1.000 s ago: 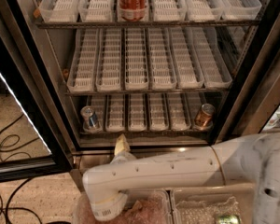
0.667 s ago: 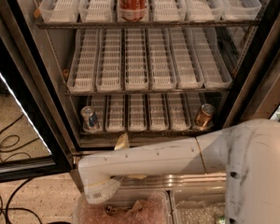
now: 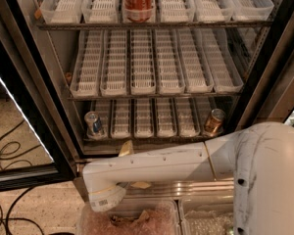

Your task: Pick orange can from bottom shelf of fridge

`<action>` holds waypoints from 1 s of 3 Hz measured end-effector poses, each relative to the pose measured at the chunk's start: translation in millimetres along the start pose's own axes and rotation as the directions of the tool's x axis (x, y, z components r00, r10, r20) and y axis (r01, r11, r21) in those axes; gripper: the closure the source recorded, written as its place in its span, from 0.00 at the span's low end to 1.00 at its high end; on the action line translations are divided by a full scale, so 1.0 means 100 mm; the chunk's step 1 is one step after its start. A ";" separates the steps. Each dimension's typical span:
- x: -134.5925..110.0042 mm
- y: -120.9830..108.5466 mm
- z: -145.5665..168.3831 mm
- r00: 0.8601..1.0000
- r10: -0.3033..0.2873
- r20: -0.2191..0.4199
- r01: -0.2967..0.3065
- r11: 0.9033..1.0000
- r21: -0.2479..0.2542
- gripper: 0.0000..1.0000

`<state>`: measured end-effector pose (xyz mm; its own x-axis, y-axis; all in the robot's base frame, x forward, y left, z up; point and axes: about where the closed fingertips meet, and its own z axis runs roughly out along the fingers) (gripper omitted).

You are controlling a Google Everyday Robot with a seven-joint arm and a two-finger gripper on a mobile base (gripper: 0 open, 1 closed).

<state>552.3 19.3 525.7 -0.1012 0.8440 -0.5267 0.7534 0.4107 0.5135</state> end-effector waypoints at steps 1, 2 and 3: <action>0.18 0.11 0.24 0.994 0.097 0.054 -0.098 0.995 0.019 0.00; 0.68 0.38 0.38 0.969 0.236 0.076 -0.235 0.972 -0.016 0.00; 0.90 0.43 0.42 0.953 0.291 0.082 -0.290 0.957 -0.026 0.00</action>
Offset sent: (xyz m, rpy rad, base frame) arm -0.0290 -0.0550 0.0674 -0.3361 -0.7609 -1.1662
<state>602.9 97.9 471.6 0.1761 0.8958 -0.4080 0.7334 0.1571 0.6614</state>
